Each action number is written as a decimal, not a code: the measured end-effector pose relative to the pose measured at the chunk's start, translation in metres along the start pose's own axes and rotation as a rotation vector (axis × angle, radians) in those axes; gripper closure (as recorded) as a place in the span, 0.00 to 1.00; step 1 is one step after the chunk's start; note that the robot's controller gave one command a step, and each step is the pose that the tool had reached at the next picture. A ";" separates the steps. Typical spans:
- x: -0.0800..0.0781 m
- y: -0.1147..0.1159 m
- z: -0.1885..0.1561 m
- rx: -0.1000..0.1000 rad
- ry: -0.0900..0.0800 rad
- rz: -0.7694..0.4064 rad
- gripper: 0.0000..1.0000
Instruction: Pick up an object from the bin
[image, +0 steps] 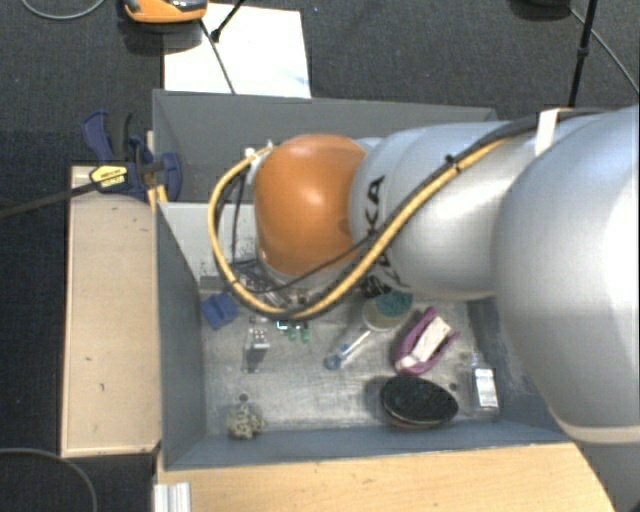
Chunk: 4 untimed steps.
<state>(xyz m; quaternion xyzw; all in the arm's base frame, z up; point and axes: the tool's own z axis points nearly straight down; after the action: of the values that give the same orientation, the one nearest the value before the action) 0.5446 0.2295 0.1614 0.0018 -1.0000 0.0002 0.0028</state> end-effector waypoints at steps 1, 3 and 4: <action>-0.044 0.019 0.092 -0.003 -0.011 0.210 0.00; -0.040 0.013 -0.011 -0.006 -0.014 0.238 1.00; -0.043 0.019 -0.129 -0.007 -0.016 0.226 1.00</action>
Offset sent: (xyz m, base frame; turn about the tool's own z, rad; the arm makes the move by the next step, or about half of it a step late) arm 0.0412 0.0193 -0.0914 0.2081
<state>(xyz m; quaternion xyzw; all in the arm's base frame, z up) 0.5880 0.2488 0.2901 -0.1107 -0.9938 -0.0032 -0.0052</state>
